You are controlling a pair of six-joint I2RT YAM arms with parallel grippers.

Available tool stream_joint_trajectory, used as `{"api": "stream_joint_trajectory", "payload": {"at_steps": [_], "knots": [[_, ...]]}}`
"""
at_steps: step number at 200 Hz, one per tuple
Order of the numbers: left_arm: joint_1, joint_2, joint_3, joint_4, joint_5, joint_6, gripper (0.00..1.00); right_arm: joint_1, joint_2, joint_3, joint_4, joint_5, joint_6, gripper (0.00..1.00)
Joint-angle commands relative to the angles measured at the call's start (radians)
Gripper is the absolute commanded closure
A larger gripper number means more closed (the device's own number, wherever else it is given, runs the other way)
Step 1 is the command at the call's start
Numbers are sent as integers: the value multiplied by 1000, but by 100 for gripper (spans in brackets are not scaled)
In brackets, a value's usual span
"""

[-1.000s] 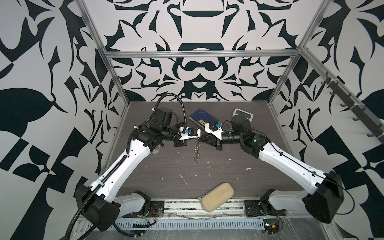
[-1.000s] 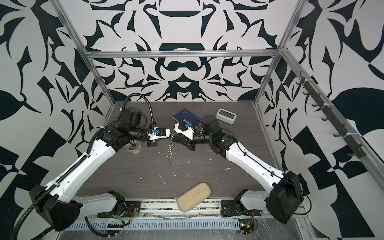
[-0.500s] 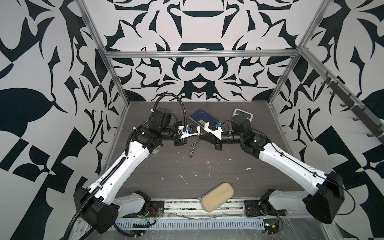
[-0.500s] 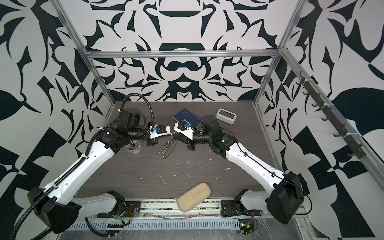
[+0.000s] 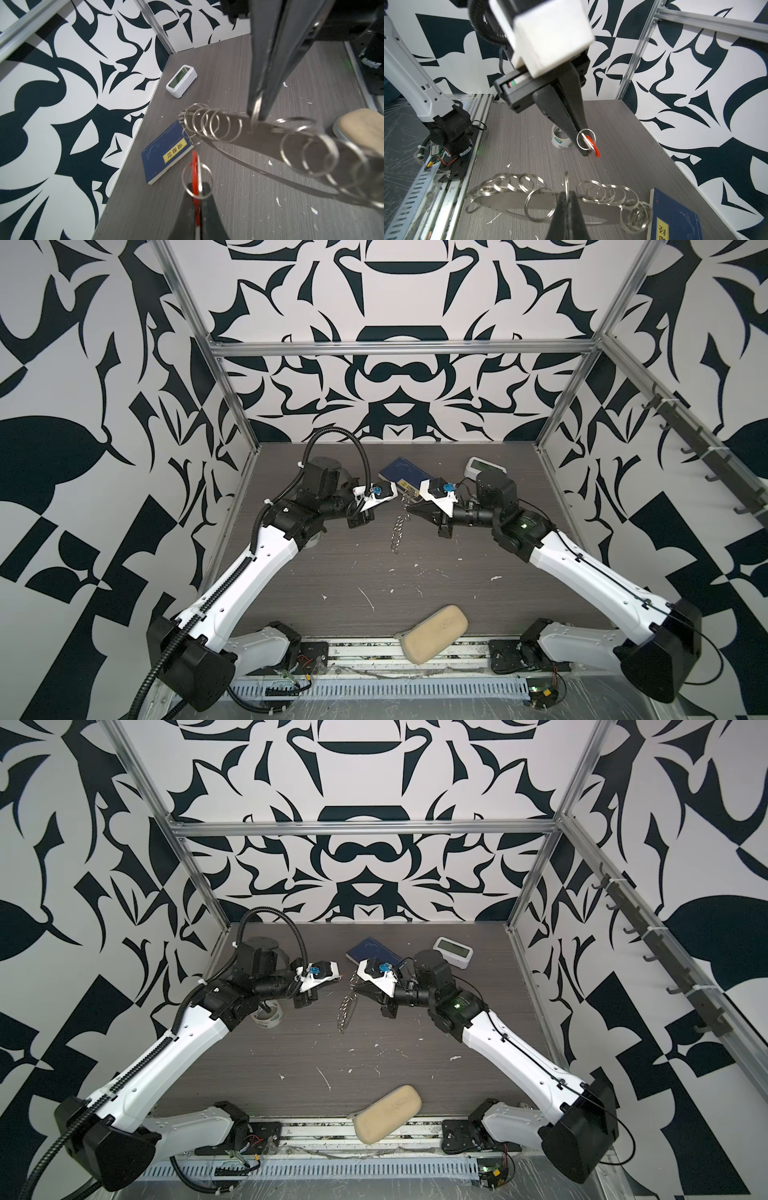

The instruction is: Remove the keys from the keyring

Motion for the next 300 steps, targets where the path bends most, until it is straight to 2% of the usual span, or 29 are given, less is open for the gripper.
{"api": "stream_joint_trajectory", "payload": {"at_steps": [1,46,83,109,136,164,216,257,282,300], "knots": [[3,-3,-31,72,18,-51,100,-10,-33,-4,109,-27,47,100],[2,30,-44,93,2,-107,100,-21,-39,-11,108,9,52,100],[3,66,-50,65,-72,-268,100,-21,-92,-92,118,179,106,100],[-10,111,-122,96,-65,-372,100,-18,-171,-220,181,302,178,100],[-23,117,-186,137,-156,-520,100,-13,-256,-314,169,421,199,100],[-35,135,-205,128,-325,-729,100,-11,-349,-371,76,552,212,100],[-51,157,-268,87,-460,-896,100,4,-535,-467,-57,778,242,100],[-49,190,-335,123,-506,-961,100,5,-626,-493,-147,808,247,100],[-46,245,-299,93,-522,-983,100,5,-669,-499,-193,824,235,100],[-30,303,-263,53,-488,-1021,100,5,-691,-502,-201,824,235,100]]}}
